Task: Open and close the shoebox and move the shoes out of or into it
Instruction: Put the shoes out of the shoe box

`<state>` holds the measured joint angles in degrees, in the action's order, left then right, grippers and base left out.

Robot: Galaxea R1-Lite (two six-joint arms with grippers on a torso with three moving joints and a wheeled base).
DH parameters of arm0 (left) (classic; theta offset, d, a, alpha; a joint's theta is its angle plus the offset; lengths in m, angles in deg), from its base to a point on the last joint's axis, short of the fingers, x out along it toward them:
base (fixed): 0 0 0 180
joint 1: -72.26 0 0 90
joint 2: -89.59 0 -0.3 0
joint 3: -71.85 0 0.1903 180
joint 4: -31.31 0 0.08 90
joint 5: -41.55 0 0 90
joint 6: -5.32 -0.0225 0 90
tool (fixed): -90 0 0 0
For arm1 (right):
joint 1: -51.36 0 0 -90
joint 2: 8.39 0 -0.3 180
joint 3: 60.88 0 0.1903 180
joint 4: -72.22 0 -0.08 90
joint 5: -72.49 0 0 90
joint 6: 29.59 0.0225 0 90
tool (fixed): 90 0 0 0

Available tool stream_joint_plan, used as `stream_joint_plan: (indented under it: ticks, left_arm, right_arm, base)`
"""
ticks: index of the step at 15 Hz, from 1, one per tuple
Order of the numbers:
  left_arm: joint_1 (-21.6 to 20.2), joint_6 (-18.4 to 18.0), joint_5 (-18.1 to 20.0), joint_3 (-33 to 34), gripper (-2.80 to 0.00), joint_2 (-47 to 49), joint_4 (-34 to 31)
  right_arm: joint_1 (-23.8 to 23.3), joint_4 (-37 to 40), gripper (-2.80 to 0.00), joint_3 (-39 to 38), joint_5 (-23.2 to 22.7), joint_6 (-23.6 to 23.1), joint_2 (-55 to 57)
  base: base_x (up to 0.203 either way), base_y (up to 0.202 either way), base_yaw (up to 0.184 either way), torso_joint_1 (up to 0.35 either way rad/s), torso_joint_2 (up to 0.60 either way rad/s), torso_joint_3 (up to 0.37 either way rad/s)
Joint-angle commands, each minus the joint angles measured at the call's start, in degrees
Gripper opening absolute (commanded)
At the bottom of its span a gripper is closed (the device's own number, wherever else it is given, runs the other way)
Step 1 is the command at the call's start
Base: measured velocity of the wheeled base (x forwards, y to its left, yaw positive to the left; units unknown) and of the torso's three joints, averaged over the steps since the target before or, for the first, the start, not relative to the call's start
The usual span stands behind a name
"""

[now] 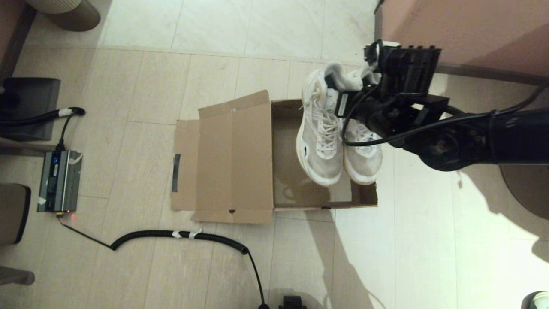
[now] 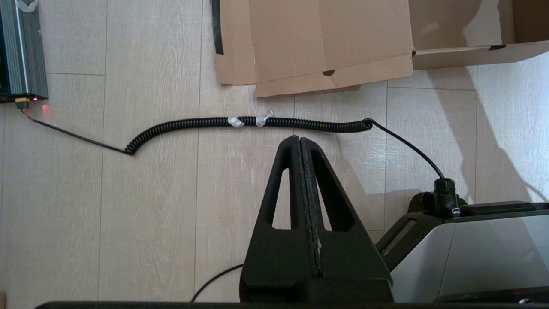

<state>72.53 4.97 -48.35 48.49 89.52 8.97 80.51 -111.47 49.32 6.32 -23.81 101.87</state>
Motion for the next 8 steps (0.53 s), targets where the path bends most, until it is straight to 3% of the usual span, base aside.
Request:
stream_joint_plan:
  ticks: [1, 4, 8]
  left_arm:
    - [0.00, 0.00, -0.01, 0.44, -2.80, -0.01, 0.02]
    - [0.00, 0.00, -0.01, 0.44, -2.80, -0.01, 0.02]
    - [0.00, 0.00, -0.01, 0.44, -2.80, -0.01, 0.02]
  right_arm:
    - [-1.18, -0.19, -2.80, -4.01, 0.06, -0.02, -8.58]
    - [-8.64, -0.21, -2.80, -10.64, -0.36, -0.25, -15.45]
    - [-20.76, -0.75, -2.80, -13.26, -0.61, -0.03, -14.82]
  base:
    - [0.000, 0.000, 0.000, 0.000, 0.00, 0.000]
    - [0.000, 0.000, 0.000, 0.000, 0.00, 0.000]
    - [0.000, 0.000, 0.000, 0.000, 0.00, 0.000]
